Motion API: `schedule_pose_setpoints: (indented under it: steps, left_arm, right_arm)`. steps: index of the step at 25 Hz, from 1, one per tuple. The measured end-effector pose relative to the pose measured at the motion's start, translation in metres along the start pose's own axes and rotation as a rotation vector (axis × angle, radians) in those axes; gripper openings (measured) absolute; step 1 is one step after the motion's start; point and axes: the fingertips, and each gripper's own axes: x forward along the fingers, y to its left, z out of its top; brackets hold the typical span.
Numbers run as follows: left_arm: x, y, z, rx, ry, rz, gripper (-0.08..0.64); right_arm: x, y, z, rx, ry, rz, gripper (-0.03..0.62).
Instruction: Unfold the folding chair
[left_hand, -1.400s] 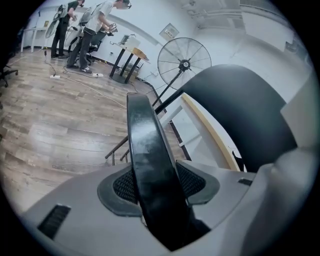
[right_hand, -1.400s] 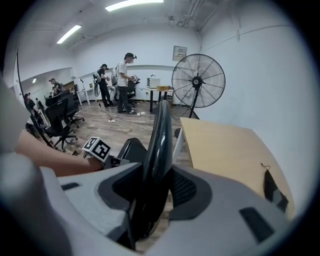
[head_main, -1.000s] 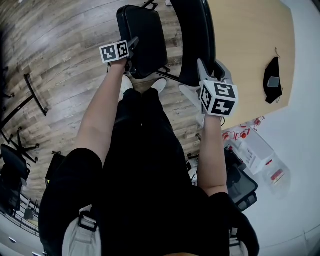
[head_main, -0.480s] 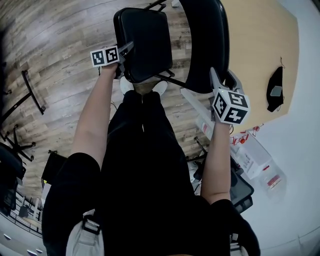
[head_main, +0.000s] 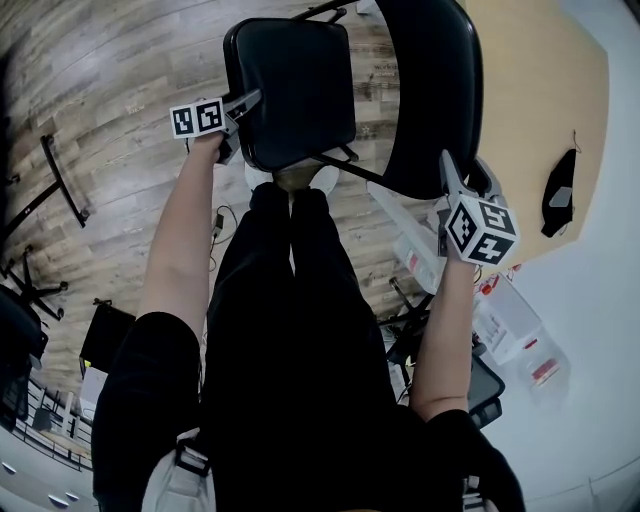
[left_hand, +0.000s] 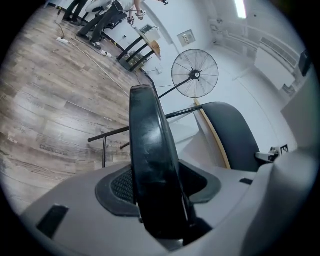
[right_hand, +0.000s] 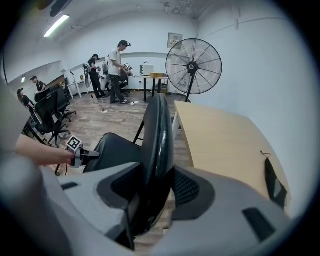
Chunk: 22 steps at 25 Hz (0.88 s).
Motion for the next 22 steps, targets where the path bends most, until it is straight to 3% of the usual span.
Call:
schedule_pose_setpoints:
  steps: [22]
  left_arm:
    - [-0.004,0.101,-0.022,-0.061,0.034,-0.082,0.255]
  right_arm:
    - [0.056,-0.029,-0.038,0.024,0.093,-0.025,0.198]
